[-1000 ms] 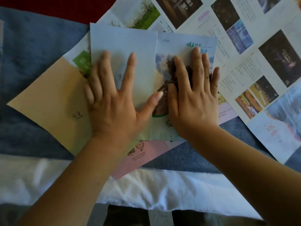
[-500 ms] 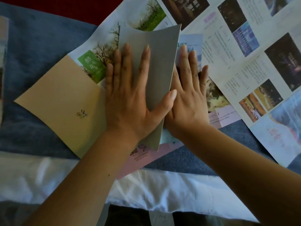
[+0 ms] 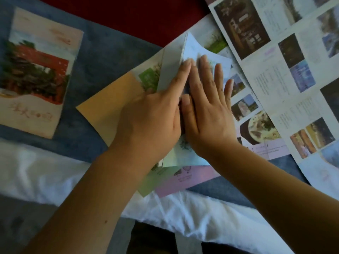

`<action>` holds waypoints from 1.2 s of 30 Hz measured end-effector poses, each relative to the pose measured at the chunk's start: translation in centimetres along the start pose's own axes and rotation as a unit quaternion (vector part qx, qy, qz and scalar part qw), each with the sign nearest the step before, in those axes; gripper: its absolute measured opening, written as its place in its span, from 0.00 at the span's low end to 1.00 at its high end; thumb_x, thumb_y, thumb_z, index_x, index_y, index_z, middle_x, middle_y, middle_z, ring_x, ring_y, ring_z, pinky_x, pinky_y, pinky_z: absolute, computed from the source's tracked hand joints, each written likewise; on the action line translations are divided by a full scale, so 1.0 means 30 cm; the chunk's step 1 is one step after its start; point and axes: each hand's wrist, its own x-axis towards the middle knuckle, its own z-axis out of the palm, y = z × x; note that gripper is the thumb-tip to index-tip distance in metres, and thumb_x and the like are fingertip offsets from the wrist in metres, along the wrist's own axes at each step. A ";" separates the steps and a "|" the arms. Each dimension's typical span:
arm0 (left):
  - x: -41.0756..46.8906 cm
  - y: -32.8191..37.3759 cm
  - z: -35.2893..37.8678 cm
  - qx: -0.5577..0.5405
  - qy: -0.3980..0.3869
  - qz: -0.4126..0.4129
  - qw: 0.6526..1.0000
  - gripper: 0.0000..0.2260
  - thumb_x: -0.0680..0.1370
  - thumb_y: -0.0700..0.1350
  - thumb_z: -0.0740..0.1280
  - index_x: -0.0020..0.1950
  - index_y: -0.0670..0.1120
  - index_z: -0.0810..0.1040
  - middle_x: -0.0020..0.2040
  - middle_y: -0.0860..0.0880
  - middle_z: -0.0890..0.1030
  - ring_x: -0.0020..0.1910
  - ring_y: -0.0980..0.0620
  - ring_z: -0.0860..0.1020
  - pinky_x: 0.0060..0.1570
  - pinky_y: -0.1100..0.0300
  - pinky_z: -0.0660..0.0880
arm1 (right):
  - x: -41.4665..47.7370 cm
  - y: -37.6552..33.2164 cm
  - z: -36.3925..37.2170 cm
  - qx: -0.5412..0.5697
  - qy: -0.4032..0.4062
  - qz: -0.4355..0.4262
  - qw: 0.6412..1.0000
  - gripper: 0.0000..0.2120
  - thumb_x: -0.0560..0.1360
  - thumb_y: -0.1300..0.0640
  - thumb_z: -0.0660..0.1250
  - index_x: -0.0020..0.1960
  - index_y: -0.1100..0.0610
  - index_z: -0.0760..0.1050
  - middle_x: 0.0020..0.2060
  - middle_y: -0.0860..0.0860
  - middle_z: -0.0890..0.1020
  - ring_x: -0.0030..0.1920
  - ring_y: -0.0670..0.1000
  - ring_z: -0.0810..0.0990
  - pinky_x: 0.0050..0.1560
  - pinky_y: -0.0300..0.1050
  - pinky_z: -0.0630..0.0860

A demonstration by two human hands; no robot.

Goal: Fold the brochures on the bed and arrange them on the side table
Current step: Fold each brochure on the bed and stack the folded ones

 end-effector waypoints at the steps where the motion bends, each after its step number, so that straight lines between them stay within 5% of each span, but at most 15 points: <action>1: -0.005 -0.014 -0.013 0.007 0.002 -0.002 1.000 0.28 0.83 0.50 0.50 0.84 0.52 0.54 0.43 0.46 0.80 0.31 0.54 0.68 0.31 0.60 0.61 | 0.009 -0.023 0.006 -0.001 0.001 -0.009 1.000 0.29 0.88 0.44 0.46 0.85 0.49 0.44 0.85 0.50 0.45 0.83 0.56 0.37 0.81 0.59 0.35; 4: -0.024 -0.063 -0.046 0.002 0.047 0.002 0.999 0.28 0.82 0.49 0.50 0.83 0.48 0.60 0.59 0.41 0.83 0.49 0.43 0.82 0.38 0.53 0.76 | 0.029 -0.085 0.017 -0.005 -0.001 -0.037 0.999 0.28 0.87 0.45 0.45 0.85 0.50 0.45 0.85 0.51 0.46 0.83 0.57 0.38 0.82 0.60 0.35; 7: -0.048 -0.096 -0.085 -0.104 0.088 -0.029 0.990 0.28 0.82 0.49 0.49 0.82 0.47 0.61 0.71 0.44 0.77 0.66 0.48 0.78 0.61 0.56 0.77 | 0.048 -0.139 0.014 0.005 0.000 -0.059 0.998 0.28 0.87 0.45 0.45 0.85 0.50 0.46 0.85 0.51 0.46 0.83 0.58 0.38 0.82 0.61 0.36; 13: -0.051 -0.078 -0.103 -0.254 0.145 -0.004 0.956 0.22 0.85 0.38 0.54 0.80 0.39 0.64 0.70 0.39 0.77 0.65 0.50 0.78 0.61 0.62 0.76 | 0.064 -0.192 -0.027 0.029 0.053 -0.062 0.996 0.26 0.88 0.49 0.49 0.85 0.50 0.49 0.84 0.52 0.49 0.84 0.58 0.41 0.82 0.62 0.38; 16: -0.019 -0.076 -0.038 -0.230 0.144 0.003 0.963 0.24 0.84 0.43 0.52 0.80 0.40 0.64 0.75 0.44 0.73 0.74 0.51 0.72 0.70 0.64 0.70 | 0.063 -0.176 -0.033 -0.027 0.028 -0.033 0.999 0.27 0.88 0.45 0.47 0.85 0.47 0.46 0.85 0.50 0.47 0.83 0.57 0.38 0.82 0.60 0.36; 20: -0.011 -0.112 0.049 -0.117 0.157 -0.035 0.980 0.24 0.84 0.46 0.51 0.79 0.42 0.67 0.71 0.41 0.76 0.68 0.45 0.77 0.63 0.52 0.77 | 0.069 -0.143 0.000 -0.083 -0.047 -0.030 0.995 0.27 0.88 0.41 0.44 0.84 0.43 0.43 0.84 0.48 0.44 0.83 0.57 0.35 0.81 0.59 0.33; 24: -0.029 -0.181 0.112 0.044 0.183 -0.051 0.981 0.20 0.85 0.44 0.59 0.77 0.42 0.70 0.69 0.41 0.77 0.64 0.42 0.77 0.61 0.50 0.74 | 0.077 -0.141 0.042 -0.078 -0.094 -0.031 0.992 0.27 0.88 0.40 0.44 0.84 0.42 0.41 0.84 0.47 0.42 0.83 0.53 0.34 0.81 0.52 0.32; 36: -0.063 -0.196 0.207 0.111 0.129 -0.069 0.983 0.24 0.87 0.52 0.53 0.83 0.46 0.60 0.82 0.41 0.59 0.82 0.41 0.57 0.78 0.45 0.55 | 0.100 -0.062 0.089 -0.127 -0.071 -0.070 0.987 0.28 0.88 0.46 0.46 0.85 0.51 0.46 0.84 0.48 0.46 0.83 0.50 0.40 0.79 0.42 0.33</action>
